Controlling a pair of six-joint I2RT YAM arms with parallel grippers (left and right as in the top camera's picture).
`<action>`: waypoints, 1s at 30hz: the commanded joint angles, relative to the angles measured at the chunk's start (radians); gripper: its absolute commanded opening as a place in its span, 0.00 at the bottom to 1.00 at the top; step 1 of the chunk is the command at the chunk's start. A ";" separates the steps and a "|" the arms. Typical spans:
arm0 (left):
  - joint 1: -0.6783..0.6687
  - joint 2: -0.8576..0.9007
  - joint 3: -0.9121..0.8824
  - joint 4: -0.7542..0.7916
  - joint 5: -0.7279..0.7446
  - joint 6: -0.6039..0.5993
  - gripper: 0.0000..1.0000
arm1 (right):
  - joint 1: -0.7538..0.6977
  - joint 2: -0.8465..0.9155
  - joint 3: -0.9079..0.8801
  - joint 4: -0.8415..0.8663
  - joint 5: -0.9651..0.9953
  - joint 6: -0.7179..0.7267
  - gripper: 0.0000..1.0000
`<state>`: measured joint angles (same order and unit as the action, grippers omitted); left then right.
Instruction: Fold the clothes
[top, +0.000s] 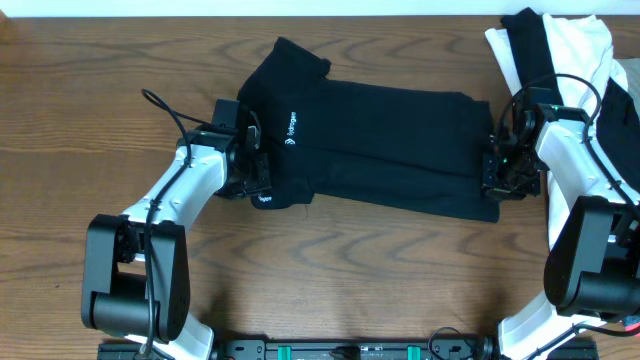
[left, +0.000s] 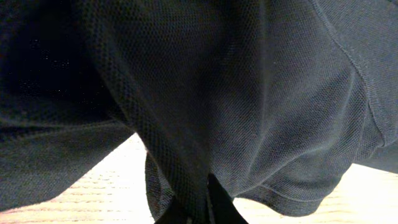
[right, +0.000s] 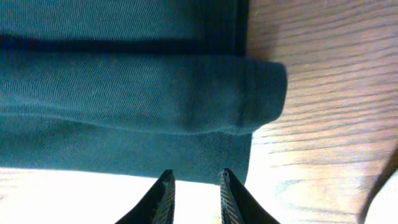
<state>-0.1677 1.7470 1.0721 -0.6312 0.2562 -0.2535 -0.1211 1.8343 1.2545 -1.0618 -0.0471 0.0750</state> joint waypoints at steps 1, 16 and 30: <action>0.001 0.011 -0.004 -0.008 0.001 0.024 0.06 | 0.010 0.002 -0.008 0.013 0.025 0.026 0.24; 0.001 0.011 -0.004 -0.011 0.002 0.024 0.06 | -0.043 0.003 -0.010 0.044 0.122 0.104 0.29; 0.001 0.011 -0.004 -0.011 0.002 0.024 0.06 | -0.069 0.003 -0.159 0.236 0.062 0.104 0.36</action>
<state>-0.1677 1.7470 1.0721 -0.6361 0.2562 -0.2386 -0.1795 1.8343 1.1202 -0.8448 0.0441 0.1684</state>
